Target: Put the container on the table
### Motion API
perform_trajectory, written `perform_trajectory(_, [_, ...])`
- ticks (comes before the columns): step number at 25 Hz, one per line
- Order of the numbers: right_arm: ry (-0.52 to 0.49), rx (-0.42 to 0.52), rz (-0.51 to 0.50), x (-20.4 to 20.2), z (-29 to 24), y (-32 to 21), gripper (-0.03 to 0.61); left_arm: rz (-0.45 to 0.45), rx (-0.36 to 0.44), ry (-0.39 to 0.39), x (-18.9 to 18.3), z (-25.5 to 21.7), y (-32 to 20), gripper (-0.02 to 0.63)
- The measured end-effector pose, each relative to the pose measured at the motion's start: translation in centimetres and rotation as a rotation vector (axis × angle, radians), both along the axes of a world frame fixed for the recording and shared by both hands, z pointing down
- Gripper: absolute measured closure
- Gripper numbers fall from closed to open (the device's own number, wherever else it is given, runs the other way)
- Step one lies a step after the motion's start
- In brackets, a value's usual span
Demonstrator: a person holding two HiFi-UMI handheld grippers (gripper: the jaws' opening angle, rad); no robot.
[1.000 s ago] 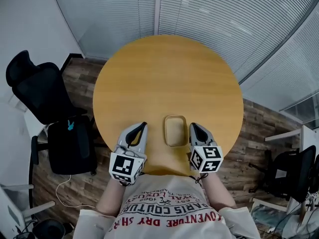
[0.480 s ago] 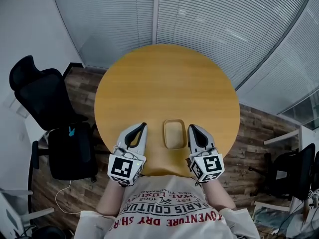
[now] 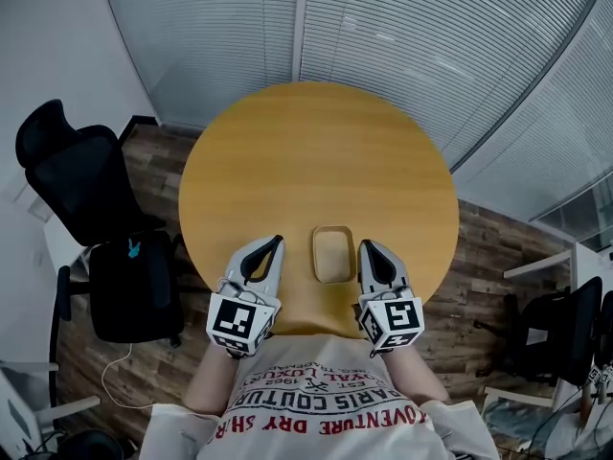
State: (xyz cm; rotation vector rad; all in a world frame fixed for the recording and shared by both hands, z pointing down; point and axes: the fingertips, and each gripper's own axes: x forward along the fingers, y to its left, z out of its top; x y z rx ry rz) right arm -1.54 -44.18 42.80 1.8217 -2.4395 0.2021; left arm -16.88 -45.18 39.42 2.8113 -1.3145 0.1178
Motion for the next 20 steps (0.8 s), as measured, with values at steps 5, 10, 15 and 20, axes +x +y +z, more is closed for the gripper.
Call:
perform_trajectory(5, [-0.012, -0.016, 0.006, 0.3, 0.4, -0.2, 0.572, 0.000, -0.001, -0.006, 0.2, 0.0, 0.0, 0.615])
perform_trajectory(10, [-0.036, -0.034, 0.004, 0.3, 0.6, -0.5, 0.572, -0.002, -0.015, -0.021, 0.3, 0.5, -0.2, 0.615])
perform_trajectory(15, [-0.039, -0.043, 0.001, 0.3, 0.7, -1.0, 0.572, 0.001, -0.023, -0.029, 0.6, 0.7, -0.4, 0.615])
perform_trajectory(20, [-0.035, -0.041, -0.008, -0.1, 0.6, -1.5, 0.572, -0.006, -0.022, -0.020, 0.3, 0.7, -0.8, 0.615])
